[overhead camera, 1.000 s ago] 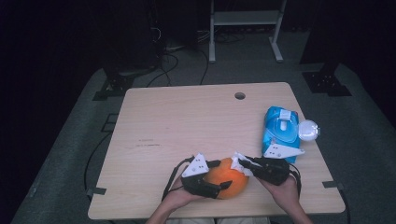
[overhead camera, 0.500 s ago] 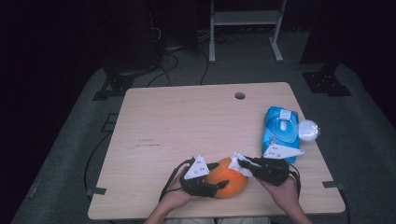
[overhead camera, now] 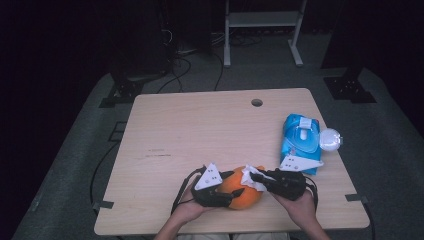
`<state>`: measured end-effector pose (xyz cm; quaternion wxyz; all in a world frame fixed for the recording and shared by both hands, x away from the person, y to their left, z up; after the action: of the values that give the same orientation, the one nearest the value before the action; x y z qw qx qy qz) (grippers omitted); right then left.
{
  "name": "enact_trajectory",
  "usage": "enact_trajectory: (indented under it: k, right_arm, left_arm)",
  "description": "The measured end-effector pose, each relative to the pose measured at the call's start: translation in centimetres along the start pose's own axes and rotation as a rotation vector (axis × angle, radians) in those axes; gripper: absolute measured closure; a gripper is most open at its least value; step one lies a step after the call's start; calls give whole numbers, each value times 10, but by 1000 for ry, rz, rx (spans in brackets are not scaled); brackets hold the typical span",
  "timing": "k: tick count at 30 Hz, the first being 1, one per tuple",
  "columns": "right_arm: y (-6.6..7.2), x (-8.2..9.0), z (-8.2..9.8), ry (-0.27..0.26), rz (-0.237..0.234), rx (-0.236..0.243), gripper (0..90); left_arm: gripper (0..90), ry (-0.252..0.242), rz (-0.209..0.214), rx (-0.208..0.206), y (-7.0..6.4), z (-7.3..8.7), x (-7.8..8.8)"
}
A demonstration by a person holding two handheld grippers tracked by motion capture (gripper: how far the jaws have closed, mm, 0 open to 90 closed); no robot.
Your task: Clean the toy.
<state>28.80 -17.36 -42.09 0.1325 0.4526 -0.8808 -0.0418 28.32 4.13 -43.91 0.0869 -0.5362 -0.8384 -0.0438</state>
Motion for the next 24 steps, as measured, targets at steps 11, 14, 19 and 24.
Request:
enact_trajectory:
  k: [11, 14, 19, 24]
  right_arm:
    - [-12, 3, 2, -12, 49, -27, 801]
    - [5, 1, -4, -28, -3, -10, 801]
    - [19, -1, -9, -34, -20, 48, 802]
    - [6, -2, -4, -46, 11, -28, 801]
  left_arm:
    - [240, 32, 9, 11, 5, 12, -1]
    - [353, 27, -5, -11, 2, 5, 1]
    - [395, -29, 7, 19, 2, -10, 10]
    - [392, -25, 0, 15, 4, -15, 11]
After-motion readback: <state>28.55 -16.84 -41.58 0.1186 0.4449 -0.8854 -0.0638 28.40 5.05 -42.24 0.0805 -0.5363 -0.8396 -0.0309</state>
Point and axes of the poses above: each handheld gripper's, and its own axes: x roughly backward along the jaws, z roughly out of its underside, y roughly to its left, the point moved 3 cm from there along -x, roughly forward along the jaws, and after that the axes turned 13 degrees about -y, right-handed, at the moved point
